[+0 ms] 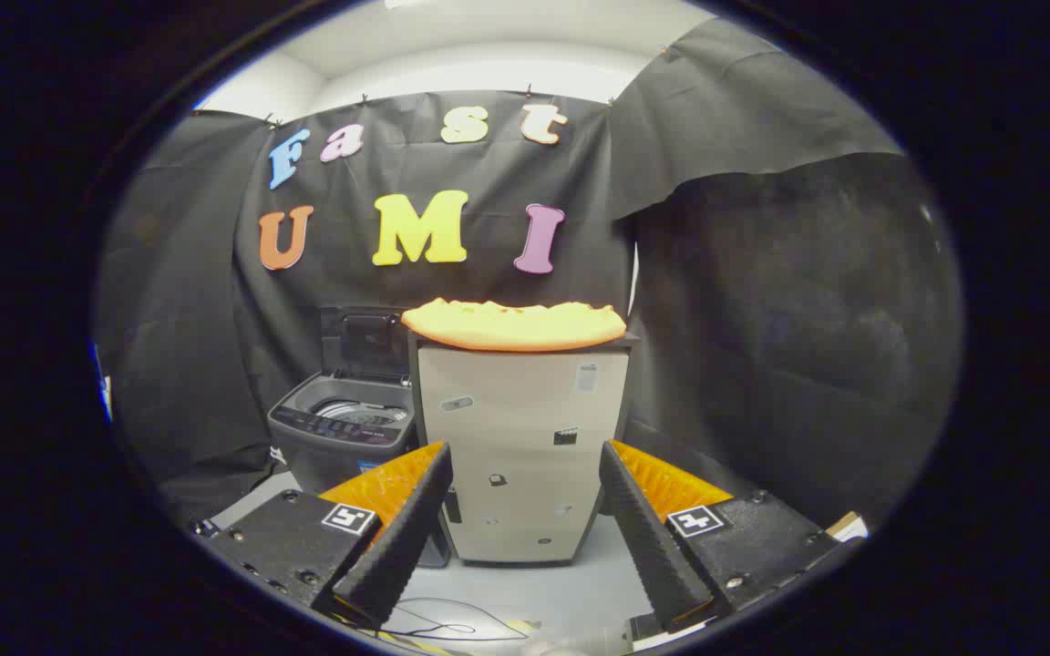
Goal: Put the clothes into the washing machine and then close the washing machine lid.
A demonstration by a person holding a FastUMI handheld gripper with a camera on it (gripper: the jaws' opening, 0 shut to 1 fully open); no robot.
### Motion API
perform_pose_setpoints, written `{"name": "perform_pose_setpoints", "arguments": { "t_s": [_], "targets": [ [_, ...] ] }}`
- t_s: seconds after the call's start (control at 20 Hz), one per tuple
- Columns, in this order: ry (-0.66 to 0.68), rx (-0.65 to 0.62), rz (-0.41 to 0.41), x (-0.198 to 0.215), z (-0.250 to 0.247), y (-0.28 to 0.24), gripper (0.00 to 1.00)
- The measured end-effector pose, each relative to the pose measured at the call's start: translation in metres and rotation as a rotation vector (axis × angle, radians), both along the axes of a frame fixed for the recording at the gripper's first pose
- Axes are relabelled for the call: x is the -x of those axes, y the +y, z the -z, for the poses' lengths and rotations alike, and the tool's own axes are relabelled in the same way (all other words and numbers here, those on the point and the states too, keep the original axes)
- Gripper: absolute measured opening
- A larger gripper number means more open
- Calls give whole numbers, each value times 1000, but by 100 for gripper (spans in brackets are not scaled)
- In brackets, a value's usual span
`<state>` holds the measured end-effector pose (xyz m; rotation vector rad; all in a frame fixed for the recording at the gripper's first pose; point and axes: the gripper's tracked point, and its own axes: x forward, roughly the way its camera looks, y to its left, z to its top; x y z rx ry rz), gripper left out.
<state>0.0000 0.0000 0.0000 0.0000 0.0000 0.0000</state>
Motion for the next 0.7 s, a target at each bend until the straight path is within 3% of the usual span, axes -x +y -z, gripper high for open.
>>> {"name": "perform_pose_setpoints", "arguments": {
  "t_s": [0.7],
  "targets": [
    [-26,-4,48,-9,-14,-1,100]
  ]
}}
